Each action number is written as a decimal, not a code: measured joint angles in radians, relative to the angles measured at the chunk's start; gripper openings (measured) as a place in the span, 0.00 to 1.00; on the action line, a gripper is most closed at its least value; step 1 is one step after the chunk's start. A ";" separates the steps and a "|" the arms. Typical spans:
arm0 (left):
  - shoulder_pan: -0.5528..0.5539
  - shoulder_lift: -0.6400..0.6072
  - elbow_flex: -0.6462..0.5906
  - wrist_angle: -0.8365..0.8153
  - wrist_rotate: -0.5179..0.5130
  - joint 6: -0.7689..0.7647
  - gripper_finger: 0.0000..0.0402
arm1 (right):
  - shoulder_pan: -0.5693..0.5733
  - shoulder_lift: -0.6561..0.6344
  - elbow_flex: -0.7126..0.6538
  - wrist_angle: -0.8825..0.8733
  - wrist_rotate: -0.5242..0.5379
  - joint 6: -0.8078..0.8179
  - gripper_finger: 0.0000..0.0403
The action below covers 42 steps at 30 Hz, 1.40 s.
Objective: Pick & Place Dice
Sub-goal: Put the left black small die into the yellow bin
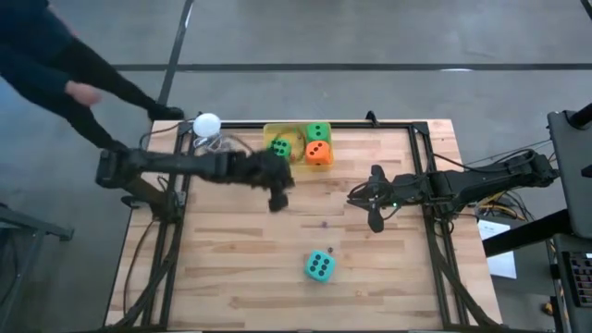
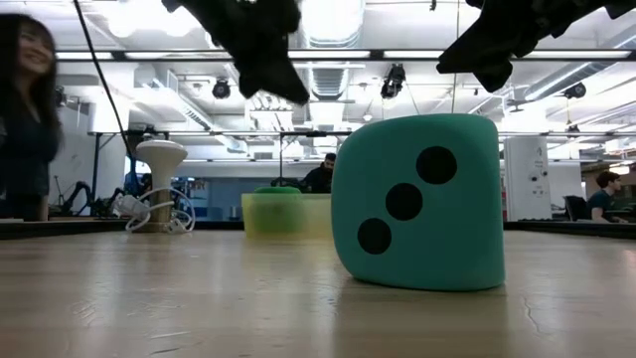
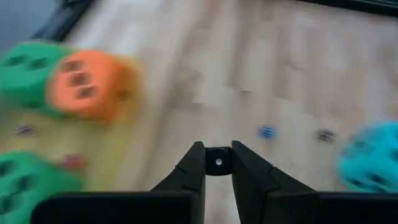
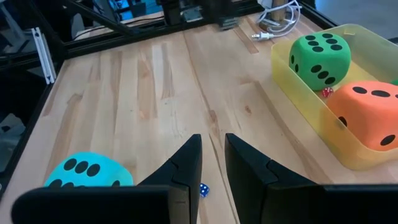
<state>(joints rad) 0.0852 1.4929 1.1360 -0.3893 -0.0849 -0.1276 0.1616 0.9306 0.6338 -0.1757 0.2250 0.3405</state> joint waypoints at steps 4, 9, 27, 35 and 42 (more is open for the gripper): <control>0.124 0.012 0.030 0.016 0.027 0.013 0.12 | 0.000 0.000 0.000 0.000 0.001 0.000 0.16; 0.239 0.060 0.033 0.074 0.095 0.024 0.12 | 0.000 0.000 0.000 0.000 0.001 -0.004 0.16; 0.378 0.296 0.113 0.143 0.112 0.043 0.12 | 0.000 0.000 0.000 0.007 0.002 -0.006 0.16; 0.380 0.356 0.183 0.084 0.054 0.053 0.12 | 0.000 0.000 0.000 0.003 0.002 -0.007 0.16; 0.382 0.356 0.183 0.054 0.041 0.073 0.16 | 0.000 0.000 0.000 0.000 0.002 -0.008 0.16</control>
<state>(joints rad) 0.4675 1.8484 1.3193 -0.3356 -0.0443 -0.0547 0.1612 0.9306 0.6342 -0.1753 0.2268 0.3328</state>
